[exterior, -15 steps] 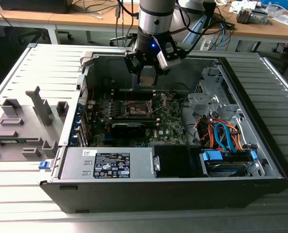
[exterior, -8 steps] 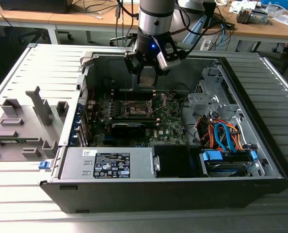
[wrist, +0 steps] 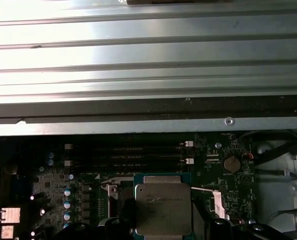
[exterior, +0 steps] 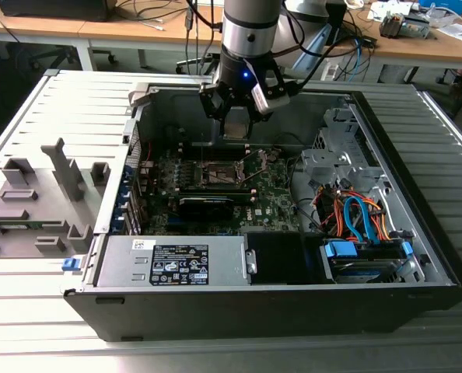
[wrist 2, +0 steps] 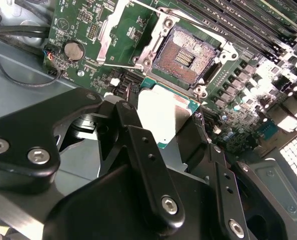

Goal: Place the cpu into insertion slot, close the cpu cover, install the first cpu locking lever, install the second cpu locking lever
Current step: 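Place the cpu into insertion slot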

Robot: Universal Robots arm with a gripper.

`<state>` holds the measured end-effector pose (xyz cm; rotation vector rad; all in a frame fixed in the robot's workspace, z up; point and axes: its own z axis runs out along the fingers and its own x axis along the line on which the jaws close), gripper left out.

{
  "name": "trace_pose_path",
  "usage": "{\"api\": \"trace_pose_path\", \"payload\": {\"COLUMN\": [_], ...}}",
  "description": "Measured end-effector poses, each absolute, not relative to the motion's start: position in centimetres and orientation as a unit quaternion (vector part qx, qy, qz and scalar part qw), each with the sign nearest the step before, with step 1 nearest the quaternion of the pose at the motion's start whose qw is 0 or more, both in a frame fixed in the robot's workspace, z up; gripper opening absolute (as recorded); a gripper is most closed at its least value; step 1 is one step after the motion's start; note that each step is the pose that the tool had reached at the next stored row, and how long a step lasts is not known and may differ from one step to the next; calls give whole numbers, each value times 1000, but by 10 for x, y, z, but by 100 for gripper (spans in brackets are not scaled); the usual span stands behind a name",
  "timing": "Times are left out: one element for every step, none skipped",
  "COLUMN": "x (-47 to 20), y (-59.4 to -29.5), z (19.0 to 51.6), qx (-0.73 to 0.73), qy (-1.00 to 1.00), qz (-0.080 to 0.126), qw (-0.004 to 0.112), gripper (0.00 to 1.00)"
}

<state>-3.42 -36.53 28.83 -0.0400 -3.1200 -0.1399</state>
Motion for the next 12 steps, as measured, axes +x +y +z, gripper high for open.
{"api": "trace_pose_path", "payload": {"x": [-34, -34, -34, -34, -34, -34, -34, -34, -34, -34, -34, -34], "y": [-365, -365, -365, -365, -365, -365, -365, -365, -365, -365, -365, -365], "z": [288, 288, 288, 287, 287, 287, 287, 287, 286, 286, 286, 286], "qx": [-13, -13, -13, -13, -13, -13, -13, -13, -13, -13, -13, -13], "qy": [-999, -999, -999, -999, -999, -999, -999, -999, -999, -999, -999, -999], "qz": [-45, -45, -45, -45, -45, -45, -45, -45, -45, -45, -45, -45], "qw": [9, 9, 9, 9, 9, 9, 9, 9, 9, 9, 9, 9], "gripper": [54, 54, 54, 54, 54, 54, 54, 54, 54, 54, 54, 54]}}
